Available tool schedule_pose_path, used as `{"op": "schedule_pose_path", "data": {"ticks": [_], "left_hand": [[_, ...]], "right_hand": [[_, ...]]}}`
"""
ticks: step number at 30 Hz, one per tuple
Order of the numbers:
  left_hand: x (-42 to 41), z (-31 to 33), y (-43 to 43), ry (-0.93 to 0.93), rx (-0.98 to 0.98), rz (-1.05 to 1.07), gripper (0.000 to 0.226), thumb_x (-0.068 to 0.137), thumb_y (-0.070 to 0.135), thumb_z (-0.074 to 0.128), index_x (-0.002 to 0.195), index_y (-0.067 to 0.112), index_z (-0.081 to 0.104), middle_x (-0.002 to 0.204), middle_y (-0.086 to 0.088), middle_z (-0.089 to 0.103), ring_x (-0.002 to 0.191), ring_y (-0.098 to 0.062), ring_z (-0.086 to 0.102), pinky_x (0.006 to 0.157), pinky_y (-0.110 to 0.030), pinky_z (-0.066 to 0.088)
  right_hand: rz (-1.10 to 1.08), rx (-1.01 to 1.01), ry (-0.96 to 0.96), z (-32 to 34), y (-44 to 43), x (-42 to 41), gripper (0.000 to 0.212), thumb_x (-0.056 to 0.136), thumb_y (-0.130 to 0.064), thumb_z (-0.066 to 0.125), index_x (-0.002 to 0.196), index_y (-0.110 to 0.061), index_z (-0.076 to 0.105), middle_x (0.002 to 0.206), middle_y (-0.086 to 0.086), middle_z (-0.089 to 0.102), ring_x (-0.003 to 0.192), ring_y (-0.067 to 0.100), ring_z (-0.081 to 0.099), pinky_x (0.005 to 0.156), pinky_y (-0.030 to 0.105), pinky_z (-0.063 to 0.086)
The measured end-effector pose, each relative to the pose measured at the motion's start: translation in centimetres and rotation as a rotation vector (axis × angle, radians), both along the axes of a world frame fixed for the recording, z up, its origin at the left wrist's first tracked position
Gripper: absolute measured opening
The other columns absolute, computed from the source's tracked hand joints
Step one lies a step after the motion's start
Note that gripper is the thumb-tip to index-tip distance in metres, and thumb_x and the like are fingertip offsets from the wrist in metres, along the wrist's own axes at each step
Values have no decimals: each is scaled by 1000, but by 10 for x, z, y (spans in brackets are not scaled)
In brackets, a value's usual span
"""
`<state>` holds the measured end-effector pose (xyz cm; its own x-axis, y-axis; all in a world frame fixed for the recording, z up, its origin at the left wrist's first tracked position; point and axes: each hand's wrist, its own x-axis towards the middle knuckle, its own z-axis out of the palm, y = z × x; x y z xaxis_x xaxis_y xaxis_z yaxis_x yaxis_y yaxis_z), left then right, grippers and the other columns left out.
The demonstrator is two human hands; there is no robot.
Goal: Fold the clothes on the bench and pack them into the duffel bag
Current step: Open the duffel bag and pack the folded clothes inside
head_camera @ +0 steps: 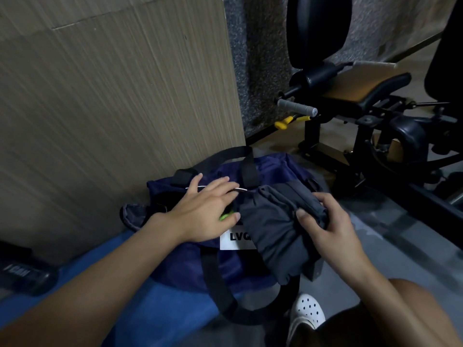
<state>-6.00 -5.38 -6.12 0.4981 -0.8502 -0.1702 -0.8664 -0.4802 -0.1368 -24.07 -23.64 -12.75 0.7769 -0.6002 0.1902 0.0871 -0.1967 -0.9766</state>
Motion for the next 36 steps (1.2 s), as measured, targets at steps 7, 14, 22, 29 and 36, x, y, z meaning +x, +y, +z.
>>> {"op": "schedule_pose_path", "data": {"ticks": [7,14,22,29,36], "left_hand": [[19,49,-24,105,-219,108,57,104,51,18,155,29,31,163,18,18,148,0,10,121,-46,2],[36,69,-35,166,-310,96,57,103,55,17,154,33,33,162,20,20,149,0,11,121,-48,5],[46,72,-35,158,-318,52,57,102,55,15,152,35,36,162,18,22,148,1,12,120,-52,6],[50,70,-27,186,-318,28,57,102,56,16,154,35,31,163,20,18,149,0,10,120,-50,4],[50,64,-22,189,-330,6,56,103,54,18,153,35,32,162,20,19,148,1,14,120,-53,8]], "right_hand": [[-90,14,-29,0,17,17,21,93,-26,62,112,-29,56,98,-15,66,92,1,63,81,29,52],[-185,-56,-33,6,45,67,33,96,-28,58,125,-36,45,110,-18,62,102,-6,58,87,12,44],[-318,-80,107,-1,46,136,30,99,-26,52,127,-15,50,121,11,54,114,24,50,94,28,36],[-263,-156,284,-3,46,141,54,96,-26,58,141,-7,35,136,23,37,127,38,39,105,32,30],[-328,-723,176,-10,72,122,49,92,-19,62,137,-2,50,150,21,37,144,34,28,118,46,27]]}}
